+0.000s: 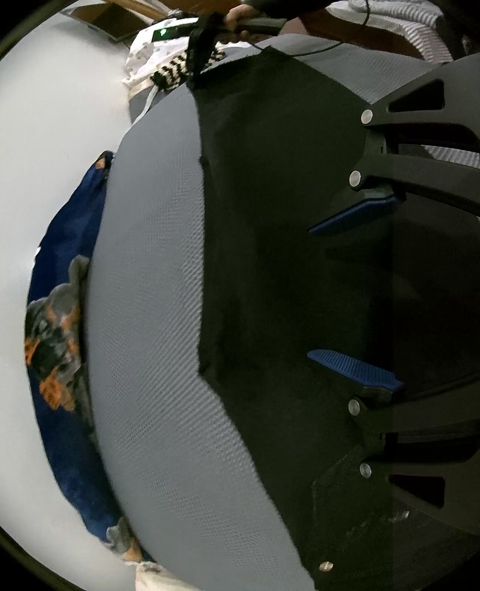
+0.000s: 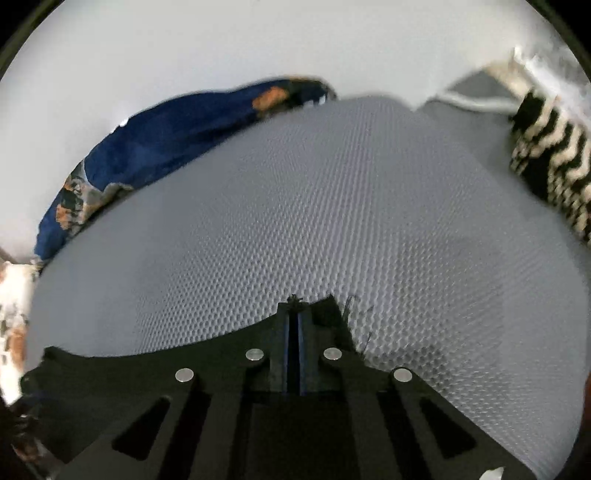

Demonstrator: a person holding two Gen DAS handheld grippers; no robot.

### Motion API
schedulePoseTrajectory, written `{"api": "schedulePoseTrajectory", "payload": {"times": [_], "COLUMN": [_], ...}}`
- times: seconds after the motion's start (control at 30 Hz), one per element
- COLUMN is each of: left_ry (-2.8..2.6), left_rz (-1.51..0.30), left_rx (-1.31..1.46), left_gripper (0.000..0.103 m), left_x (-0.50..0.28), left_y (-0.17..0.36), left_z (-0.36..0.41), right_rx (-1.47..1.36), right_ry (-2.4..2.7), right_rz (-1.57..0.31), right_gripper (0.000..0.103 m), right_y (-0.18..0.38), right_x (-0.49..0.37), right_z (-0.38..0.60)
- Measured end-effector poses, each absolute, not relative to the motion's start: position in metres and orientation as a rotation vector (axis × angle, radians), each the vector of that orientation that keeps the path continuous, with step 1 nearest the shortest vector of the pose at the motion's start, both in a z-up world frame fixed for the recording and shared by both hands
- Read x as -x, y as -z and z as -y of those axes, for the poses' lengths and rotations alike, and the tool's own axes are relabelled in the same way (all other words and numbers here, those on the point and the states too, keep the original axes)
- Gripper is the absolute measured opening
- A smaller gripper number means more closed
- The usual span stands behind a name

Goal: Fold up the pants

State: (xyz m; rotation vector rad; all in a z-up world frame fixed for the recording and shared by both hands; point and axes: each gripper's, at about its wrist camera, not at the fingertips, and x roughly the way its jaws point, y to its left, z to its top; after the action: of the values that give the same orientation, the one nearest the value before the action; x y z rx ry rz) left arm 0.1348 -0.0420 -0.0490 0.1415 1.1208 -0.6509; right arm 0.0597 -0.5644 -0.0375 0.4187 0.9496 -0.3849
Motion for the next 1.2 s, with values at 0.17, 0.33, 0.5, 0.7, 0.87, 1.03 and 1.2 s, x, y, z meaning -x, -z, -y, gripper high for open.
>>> {"api": "schedulePoseTrajectory", "payload": {"times": [0.17, 0.33, 0.5, 0.7, 0.87, 1.03, 1.2], "left_ry": [0.594, 0.524, 0.52, 0.525, 0.541, 0.491, 0.404], "left_rz": [-1.089, -1.086, -1.126, -1.1, -1.081, -1.058, -1.061], "left_rx": [-0.114, -0.104, -0.076, -0.191, -0.133, -0.139, -0.1], "left_gripper": [0.065, 0.065, 0.064, 0.066, 0.066, 0.066, 0.066], "left_x": [-0.148, -0.159, -0.166, -0.16, -0.154, -0.149, -0.149], "left_y": [0.045, 0.049, 0.067, 0.07, 0.052, 0.042, 0.04], "left_z": [0.025, 0.004, -0.011, 0.006, -0.011, -0.041, -0.086], "right_rx": [-0.4, -0.401, -0.415, -0.388, -0.358, -0.315, -0.281], "right_ry": [0.449, 0.498, 0.513, 0.504, 0.373, 0.12, -0.101], "right_rz": [-0.946, -0.984, -1.004, -0.995, -0.955, -1.014, -1.103], "right_gripper": [0.002, 0.002, 0.007, 0.026, 0.028, 0.028, 0.028], "right_y": [0.042, 0.063, 0.063, 0.036, 0.0, 0.007, 0.041], "right_x": [-0.064, -0.067, -0.069, -0.07, -0.081, -0.118, -0.154], "right_z": [0.563, 0.564, 0.565, 0.543, 0.497, 0.41, 0.312]}}
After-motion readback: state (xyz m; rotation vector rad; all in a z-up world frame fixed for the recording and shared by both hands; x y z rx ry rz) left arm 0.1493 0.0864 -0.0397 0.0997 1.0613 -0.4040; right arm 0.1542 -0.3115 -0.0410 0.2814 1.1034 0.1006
